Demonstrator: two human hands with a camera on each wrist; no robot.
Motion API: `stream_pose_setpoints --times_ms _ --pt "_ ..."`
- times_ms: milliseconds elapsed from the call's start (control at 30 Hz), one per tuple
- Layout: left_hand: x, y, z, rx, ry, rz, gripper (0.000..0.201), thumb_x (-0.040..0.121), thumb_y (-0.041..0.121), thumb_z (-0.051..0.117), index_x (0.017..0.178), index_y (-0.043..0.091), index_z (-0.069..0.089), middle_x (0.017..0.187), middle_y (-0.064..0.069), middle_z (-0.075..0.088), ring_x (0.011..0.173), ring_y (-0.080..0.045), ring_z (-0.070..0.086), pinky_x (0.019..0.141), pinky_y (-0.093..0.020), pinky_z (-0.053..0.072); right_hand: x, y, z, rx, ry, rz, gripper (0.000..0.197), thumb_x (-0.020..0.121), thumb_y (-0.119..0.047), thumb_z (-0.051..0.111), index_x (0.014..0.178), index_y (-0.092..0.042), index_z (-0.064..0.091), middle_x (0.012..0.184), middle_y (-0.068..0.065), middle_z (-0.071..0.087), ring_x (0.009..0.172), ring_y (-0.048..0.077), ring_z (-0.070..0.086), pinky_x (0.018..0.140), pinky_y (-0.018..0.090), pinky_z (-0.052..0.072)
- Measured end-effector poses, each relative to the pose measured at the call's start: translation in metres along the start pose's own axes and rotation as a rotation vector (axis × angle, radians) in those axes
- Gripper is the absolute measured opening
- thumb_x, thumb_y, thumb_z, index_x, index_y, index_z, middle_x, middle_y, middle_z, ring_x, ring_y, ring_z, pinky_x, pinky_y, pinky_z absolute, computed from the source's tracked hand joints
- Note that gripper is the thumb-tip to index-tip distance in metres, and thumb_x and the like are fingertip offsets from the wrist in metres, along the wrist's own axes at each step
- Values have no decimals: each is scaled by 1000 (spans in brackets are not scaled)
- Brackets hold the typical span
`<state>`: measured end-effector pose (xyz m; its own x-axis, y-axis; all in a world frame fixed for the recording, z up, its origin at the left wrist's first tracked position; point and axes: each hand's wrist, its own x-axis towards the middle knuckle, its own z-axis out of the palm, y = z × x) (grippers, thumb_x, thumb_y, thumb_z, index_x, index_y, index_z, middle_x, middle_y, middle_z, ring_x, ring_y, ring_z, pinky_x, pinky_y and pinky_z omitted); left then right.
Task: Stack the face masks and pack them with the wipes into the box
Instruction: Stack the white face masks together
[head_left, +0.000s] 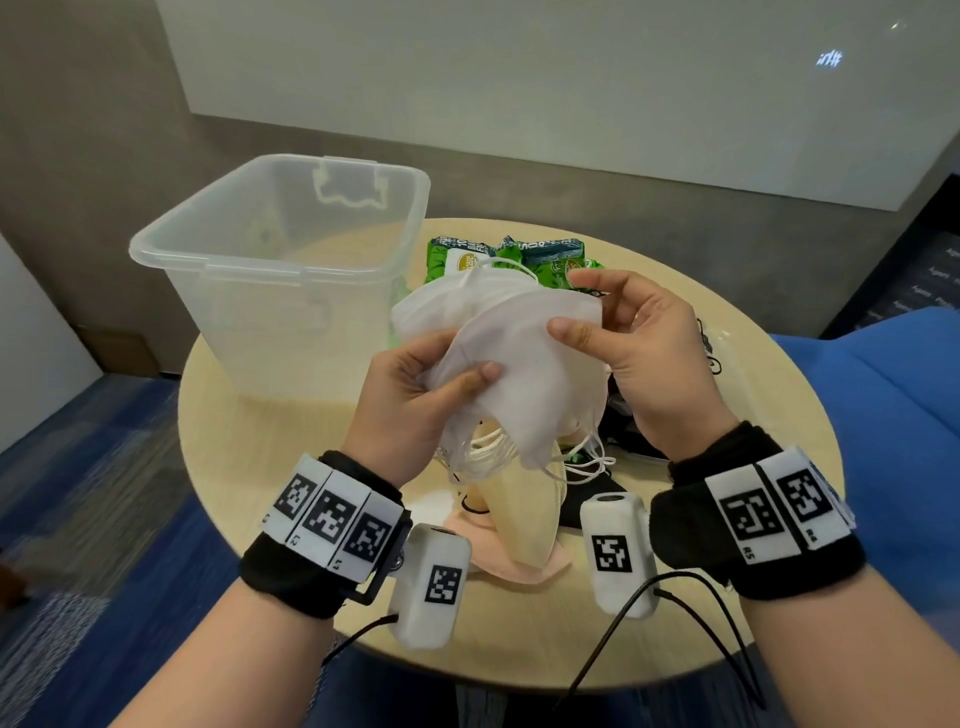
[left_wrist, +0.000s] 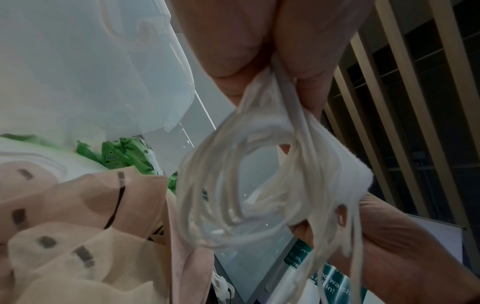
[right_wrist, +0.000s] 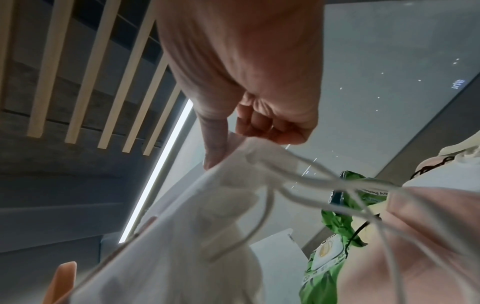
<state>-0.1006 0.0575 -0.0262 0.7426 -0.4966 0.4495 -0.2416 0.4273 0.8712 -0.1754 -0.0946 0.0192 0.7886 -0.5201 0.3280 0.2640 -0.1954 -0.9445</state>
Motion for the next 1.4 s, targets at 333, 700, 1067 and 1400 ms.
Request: stream_pose_setpoints --times_ms 333,700,1067,1400 --pt "4 -3 -11 -57 89 9 32 70 2 73 91 25 73 91 10 73 91 -4 65 77 -17 51 -2 1 -27 182 -91 -37 11 54 -24 78 59 -22 69 68 -5 70 70 10 65 72 24 54" --pt "5 -7 -5 3 75 56 30 68 5 66 88 26 75 81 17 72 81 2 65 73 -15 51 -2 -15 -16 496 -213 -7 24 53 -30 81 71 -18 69 77 1 70 72 15 65 66 30 54" --pt "3 -3 -2 74 -1 124 43 70 -2 64 106 20 60 80 21 71 80 6 64 68 -13 50 1 2 6 107 -48 44 16 57 -16 75 68 -12 64 73 1 66 71 14 60 67 26 50" --pt "3 -5 -6 52 -47 79 40 70 -7 61 98 21 63 80 19 71 80 4 64 69 -14 50 -2 7 4 -125 163 -232 16 69 -7 79 74 -20 71 87 0 71 89 20 67 80 34 54"
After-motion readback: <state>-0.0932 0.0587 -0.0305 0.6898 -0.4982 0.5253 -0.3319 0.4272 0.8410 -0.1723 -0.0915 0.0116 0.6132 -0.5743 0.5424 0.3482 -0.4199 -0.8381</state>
